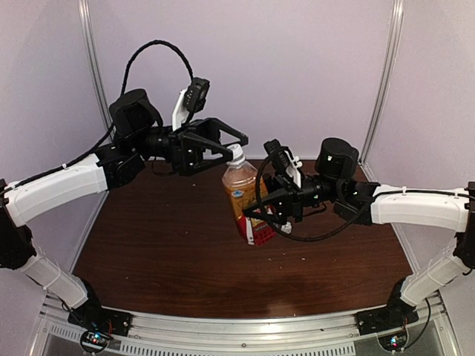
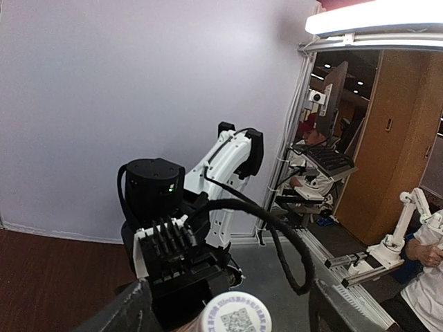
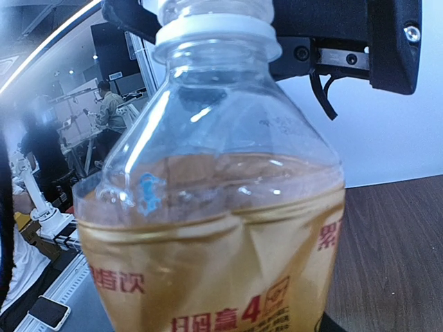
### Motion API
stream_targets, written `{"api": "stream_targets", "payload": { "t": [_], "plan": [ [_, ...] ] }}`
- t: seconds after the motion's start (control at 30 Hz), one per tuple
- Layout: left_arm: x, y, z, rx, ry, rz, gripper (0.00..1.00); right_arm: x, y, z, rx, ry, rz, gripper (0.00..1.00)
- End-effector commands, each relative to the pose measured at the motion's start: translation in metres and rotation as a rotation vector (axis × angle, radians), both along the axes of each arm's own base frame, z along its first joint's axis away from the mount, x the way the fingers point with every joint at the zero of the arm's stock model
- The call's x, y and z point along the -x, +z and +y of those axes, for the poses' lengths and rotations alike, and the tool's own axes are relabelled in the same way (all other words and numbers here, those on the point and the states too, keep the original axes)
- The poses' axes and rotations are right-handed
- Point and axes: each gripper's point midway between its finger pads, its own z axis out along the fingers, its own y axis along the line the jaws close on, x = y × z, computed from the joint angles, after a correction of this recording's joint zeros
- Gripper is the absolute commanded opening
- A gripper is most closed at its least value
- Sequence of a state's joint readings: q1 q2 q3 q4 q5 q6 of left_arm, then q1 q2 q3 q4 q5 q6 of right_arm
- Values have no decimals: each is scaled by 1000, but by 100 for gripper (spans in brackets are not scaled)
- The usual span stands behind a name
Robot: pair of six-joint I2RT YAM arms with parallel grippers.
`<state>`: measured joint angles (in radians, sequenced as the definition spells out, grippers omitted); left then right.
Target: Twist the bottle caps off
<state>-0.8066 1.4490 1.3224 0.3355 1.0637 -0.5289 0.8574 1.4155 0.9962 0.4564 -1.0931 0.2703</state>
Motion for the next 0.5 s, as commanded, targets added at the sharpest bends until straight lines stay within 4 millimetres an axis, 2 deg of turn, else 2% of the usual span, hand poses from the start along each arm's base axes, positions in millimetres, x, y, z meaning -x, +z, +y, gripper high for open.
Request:
{"api": "stream_targets", "payload": {
  "t": [0.0, 0.47],
  "plan": [
    [5, 19, 3, 59, -40, -53, 76, 3, 5, -1, -34, 24, -13, 42],
    [5, 11, 2, 61, -55, -41, 53, 0, 6, 0, -30, 13, -11, 42]
  ]
}}
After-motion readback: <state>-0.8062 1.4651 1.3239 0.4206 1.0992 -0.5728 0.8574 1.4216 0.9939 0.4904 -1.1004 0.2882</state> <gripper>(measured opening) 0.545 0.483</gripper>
